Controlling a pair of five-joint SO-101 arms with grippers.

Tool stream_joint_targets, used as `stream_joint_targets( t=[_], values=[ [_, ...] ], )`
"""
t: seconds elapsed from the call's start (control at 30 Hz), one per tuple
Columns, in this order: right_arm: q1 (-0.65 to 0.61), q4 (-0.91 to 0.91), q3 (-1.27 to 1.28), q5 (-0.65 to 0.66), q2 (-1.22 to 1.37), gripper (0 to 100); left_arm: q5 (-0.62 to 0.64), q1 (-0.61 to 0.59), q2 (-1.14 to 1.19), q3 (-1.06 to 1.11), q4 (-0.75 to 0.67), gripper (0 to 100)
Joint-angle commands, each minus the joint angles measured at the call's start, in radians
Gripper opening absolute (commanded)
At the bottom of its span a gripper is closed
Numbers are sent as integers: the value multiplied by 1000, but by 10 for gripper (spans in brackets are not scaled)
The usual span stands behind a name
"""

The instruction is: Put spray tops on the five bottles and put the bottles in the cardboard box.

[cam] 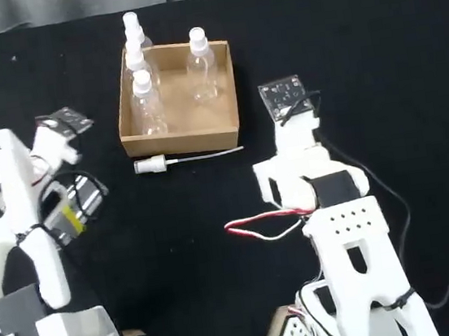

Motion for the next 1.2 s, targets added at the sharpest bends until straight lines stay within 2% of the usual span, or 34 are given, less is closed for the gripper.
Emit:
stream_joint_targets(
  t=[0.0,0.47,0.6,0.8,0.97,1.17],
  values=[
    [38,-26,-10,-5,-44,276,-18,97,-54,1,3,159],
    [38,-46,-2,-5,-44,276,-12,400,-52,44,2,164],
    [38,-46,-2,-54,-44,277,-9,456,-52,44,2,165],
    [38,-46,-2,-60,-44,278,-6,473,-52,53,2,186],
    [38,-46,-2,-61,-44,278,137,470,-52,53,-51,267],
    [38,-46,-2,-61,-44,278,161,473,-52,47,-52,272]
  ],
)
